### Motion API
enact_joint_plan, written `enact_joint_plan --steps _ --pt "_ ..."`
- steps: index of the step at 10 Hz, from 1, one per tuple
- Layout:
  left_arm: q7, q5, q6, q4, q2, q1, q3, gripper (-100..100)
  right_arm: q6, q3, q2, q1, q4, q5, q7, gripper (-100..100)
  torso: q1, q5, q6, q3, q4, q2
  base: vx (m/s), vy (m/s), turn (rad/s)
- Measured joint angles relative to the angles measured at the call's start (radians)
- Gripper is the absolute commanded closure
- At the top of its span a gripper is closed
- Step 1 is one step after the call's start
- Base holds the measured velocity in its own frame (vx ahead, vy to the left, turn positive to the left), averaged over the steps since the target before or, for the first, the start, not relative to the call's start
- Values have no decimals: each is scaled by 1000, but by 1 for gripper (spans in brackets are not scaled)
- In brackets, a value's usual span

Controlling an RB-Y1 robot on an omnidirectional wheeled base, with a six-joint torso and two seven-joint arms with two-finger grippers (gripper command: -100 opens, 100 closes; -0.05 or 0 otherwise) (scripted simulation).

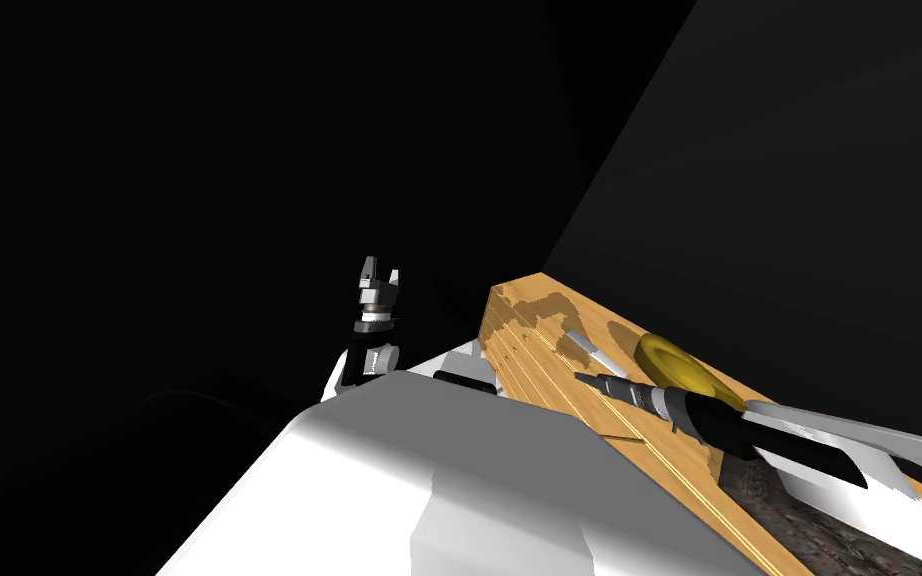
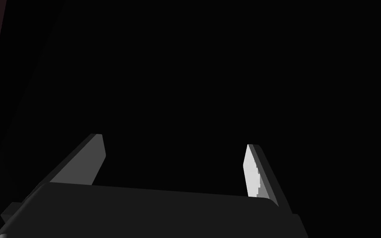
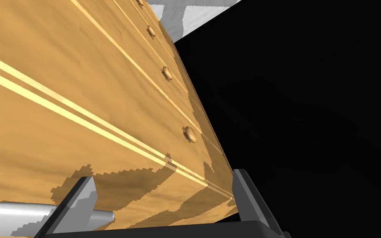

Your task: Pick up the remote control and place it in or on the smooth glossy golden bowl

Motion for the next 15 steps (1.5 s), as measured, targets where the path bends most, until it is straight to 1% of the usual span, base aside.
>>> enact_joint_plan --steps 1,2,3,4,5,6,7,8,9,10,12,14,15 --pt "0 0 0 0 0 0 0 0 -1 -12 -10 17 4 5 0 -100 1 0 0 0 0 1 9 -28 207" --pt "0 0 0 0 0 0 0 0 4 4 -41 13 9 -1 0 -100 1 0 -1 0 0 0 12 -46 168" --pt "0 0 0 0 0 0 0 0 9 3 -66 22 13 -2 0 -100 0 0 0 0 0 0 7 -31 18" --pt "0 0 0 0 0 0 0 0 8 -8 -75 37 18 2 -2 -100 0 0 0 0 0 0 2 -41 240" --pt "0 0 0 0 0 0 0 0 6 -1 -105 46 31 -1 -4 -100 0 0 -1 0 0 0 7 -51 144" --pt "0 0 0 0 0 0 0 0 7 -7 -130 61 38 -2 -5 -100 0 0 0 0 0 0 16 -73 246" --pt "0 0 0 0 0 0 0 0 11 5 -161 64 42 -6 -6 -100 -2 0 -1 -1 0 -1 18 -67 131" --pt "0 0 0 0 0 0 0 0 14 2 -190 76 48 -9 -8 -100 -1 -1 0 -1 0 -1 19 -68 195" --pt "0 0 0 0 0 0 0 0 13 -17 -216 117 67 -9 -8 -100 -2 -1 0 -1 0 -1 11 -62 112" --pt "0 0 0 0 0 0 0 0 14 -5 -243 113 69 -11 -8 -100 -1 -1 0 -1 0 -1 27 -74 162" --pt "0 0 0 0 0 0 0 0 19 16 -299 119 74 -17 -12 -100 -2 -1 0 -1 0 -1 16 -71 140" --pt "0 0 0 0 0 0 0 0 17 27 -349 137 85 -20 -15 -100 -1 -1 0 -1 0 -1 21 -65 142" --pt "0 0 0 0 0 0 0 0 15 29 -379 155 96 -22 -18 -100 -1 -1 0 -1 0 -2 25 -104 217"
